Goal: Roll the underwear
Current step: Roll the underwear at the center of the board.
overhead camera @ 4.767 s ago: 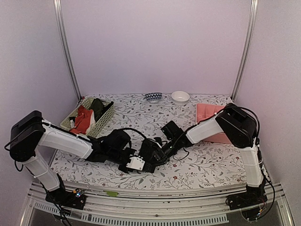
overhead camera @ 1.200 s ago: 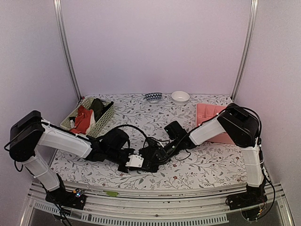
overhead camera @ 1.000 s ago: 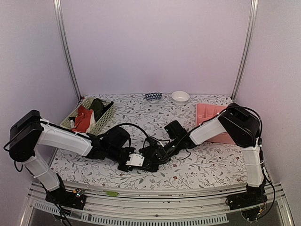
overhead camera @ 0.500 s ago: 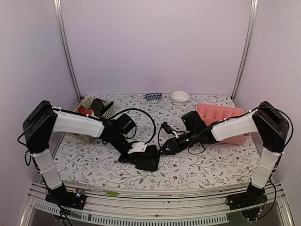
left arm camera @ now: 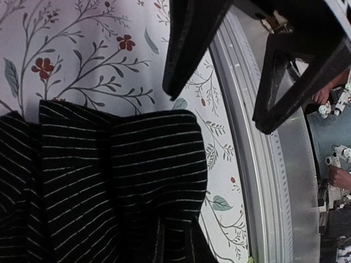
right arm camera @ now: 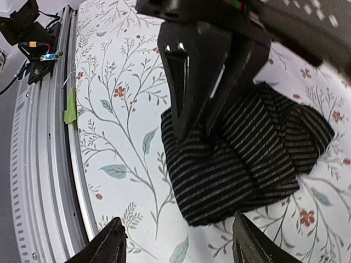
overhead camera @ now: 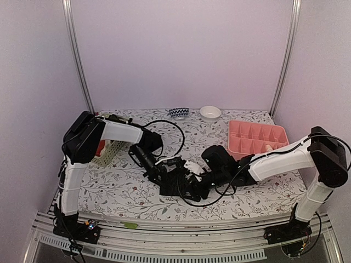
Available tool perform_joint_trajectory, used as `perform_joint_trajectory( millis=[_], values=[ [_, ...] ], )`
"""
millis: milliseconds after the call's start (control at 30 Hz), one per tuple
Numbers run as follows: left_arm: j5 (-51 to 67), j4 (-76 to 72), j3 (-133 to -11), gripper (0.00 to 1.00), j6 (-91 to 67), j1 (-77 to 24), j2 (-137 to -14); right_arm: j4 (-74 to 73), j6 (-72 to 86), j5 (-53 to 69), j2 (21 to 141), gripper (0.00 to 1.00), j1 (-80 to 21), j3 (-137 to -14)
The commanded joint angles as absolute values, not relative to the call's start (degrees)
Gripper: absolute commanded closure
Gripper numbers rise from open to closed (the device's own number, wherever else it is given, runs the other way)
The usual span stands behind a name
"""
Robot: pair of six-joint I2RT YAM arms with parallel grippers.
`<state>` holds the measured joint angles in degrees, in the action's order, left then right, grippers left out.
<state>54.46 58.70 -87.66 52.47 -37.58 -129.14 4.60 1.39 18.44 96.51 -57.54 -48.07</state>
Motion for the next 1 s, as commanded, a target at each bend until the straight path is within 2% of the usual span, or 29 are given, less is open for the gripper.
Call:
perform_joint_trajectory(
  millis=[0, 200, 367, 400, 567, 600, 667, 833, 900, 967],
  values=[
    [50.3, 65.3, -90.0, 1.00, 54.5, -37.1, -134.4, 5.2, -6.8, 12.9, 100.2, 0.33, -58.9, -54.0],
    [50.2, 67.3, -93.3, 1.00, 54.7, -37.0, -136.9, 1.9, -15.3, 12.6, 105.8, 0.33, -60.8, -59.4],
    [50.1, 67.9, -94.9, 1.00, 54.3, -37.0, -138.0, -1.5, -18.7, 14.2, 109.5, 0.42, -61.0, -62.6],
    [50.0, 67.9, -95.2, 1.00, 54.2, -37.0, -138.1, -2.0, -19.2, 14.2, 110.1, 0.47, -60.9, -62.9],
    [50.0, 67.3, -95.2, 1.00, 53.8, -36.6, -136.9, -4.1, -19.6, 15.0, 112.0, 0.86, -61.0, -63.1],
    [50.2, 67.0, -94.8, 1.00, 53.6, -36.4, -136.3, -4.5, -19.2, 15.2, 112.5, 0.90, -61.0, -63.2],
    [50.8, 66.4, -94.3, 0.93, 53.1, -35.8, -134.8, -4.8, -18.2, 15.9, 113.1, 0.99, -60.9, -62.9],
    [53.6, 59.0, -88.8, 0.70, 49.6, -32.5, -126.0, -1.6, -12.3, 20.7, 111.4, 1.00, -59.5, -60.9],
    [53.9, 51.2, -83.8, 0.61, 45.9, -30.5, -119.9, 0.8, -8.9, 23.9, 110.6, 1.00, -58.1, -59.7],
    [53.3, 41.7, -77.4, 0.55, 42.0, -28.5, -112.4, 4.0, -4.2, 27.3, 109.8, 1.00, -56.3, -58.3]
  ],
)
